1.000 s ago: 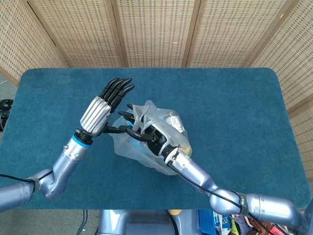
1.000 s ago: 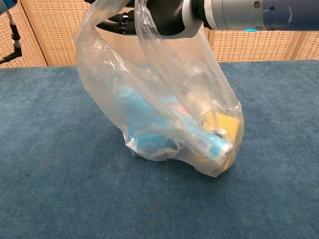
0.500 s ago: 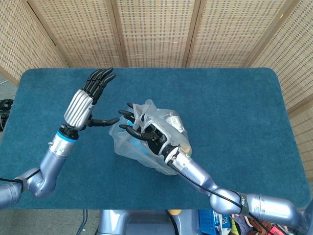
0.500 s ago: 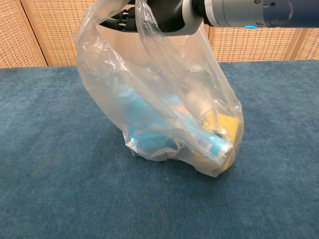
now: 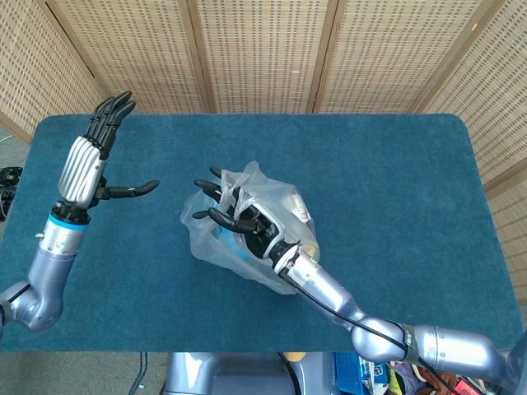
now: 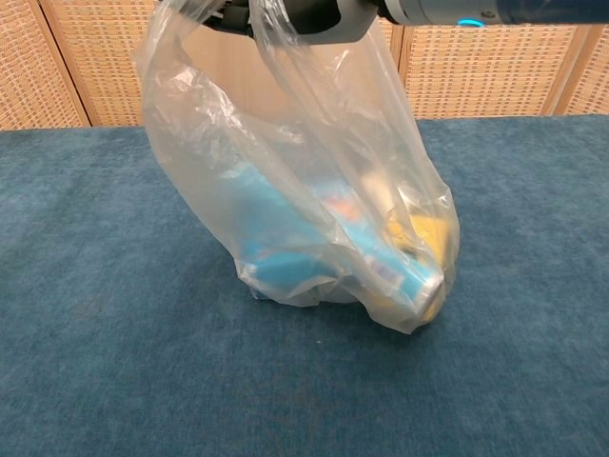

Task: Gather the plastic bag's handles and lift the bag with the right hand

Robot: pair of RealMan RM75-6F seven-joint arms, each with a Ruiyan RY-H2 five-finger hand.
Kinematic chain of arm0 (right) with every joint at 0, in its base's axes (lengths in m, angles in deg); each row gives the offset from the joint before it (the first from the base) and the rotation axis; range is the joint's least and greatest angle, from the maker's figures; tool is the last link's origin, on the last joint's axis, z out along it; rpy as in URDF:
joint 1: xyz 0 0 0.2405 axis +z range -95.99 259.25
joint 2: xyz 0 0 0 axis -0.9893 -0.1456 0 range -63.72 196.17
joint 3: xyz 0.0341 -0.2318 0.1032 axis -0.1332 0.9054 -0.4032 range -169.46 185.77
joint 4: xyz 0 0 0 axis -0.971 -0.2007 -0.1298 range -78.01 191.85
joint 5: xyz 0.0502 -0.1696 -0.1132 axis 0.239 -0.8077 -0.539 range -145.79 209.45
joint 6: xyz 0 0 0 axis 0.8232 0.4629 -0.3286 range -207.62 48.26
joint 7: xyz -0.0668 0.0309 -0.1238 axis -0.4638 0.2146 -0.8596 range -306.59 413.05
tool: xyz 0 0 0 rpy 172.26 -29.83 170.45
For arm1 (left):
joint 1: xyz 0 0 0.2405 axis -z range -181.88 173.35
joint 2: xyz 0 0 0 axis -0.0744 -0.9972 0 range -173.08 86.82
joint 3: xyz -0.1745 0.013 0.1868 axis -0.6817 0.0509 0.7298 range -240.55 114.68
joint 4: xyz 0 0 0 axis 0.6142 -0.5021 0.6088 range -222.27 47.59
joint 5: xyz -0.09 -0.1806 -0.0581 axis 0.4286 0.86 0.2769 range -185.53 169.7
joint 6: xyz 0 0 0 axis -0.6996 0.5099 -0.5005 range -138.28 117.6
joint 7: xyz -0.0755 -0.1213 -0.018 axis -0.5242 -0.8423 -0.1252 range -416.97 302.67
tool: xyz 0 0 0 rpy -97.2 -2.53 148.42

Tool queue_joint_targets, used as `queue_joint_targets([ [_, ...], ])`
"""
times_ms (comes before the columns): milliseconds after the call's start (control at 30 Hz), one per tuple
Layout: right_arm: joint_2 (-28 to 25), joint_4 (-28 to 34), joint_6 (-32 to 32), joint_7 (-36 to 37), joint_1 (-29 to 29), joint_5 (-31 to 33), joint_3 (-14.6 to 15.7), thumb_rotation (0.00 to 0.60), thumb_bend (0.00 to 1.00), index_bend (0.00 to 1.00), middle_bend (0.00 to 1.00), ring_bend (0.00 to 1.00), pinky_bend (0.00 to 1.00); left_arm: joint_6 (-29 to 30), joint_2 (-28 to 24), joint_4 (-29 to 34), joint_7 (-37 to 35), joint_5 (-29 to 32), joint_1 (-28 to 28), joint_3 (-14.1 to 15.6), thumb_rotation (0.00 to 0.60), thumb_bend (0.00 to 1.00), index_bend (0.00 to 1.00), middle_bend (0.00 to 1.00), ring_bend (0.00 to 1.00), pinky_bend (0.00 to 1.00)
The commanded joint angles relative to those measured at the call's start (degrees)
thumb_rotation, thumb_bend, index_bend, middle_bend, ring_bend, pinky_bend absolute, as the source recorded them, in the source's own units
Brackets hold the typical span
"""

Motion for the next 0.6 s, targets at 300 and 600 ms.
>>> queue_joint_targets([
  [300,-0.7,0.6,1.8,-0.6,1.7,3.3,-1.8,0.6,0.42,0.0,0.16,0.11,0.32,3.8,-3.5,-1.5,-5.7,-0.1,-4.2,0.2,0.6,0.05,0.0,0.0,0.0,0.0],
  [600,-2.2,0.9,3.2,-1.5,2.7,6.4,-2.8,0.6,0.42,0.0,0.34,0.3,0.32,6.5,-4.3,-3.4,-9.4,-0.3,-7.9,1.8,0.6,0.05,0.0,0.0,0.0,0.0],
])
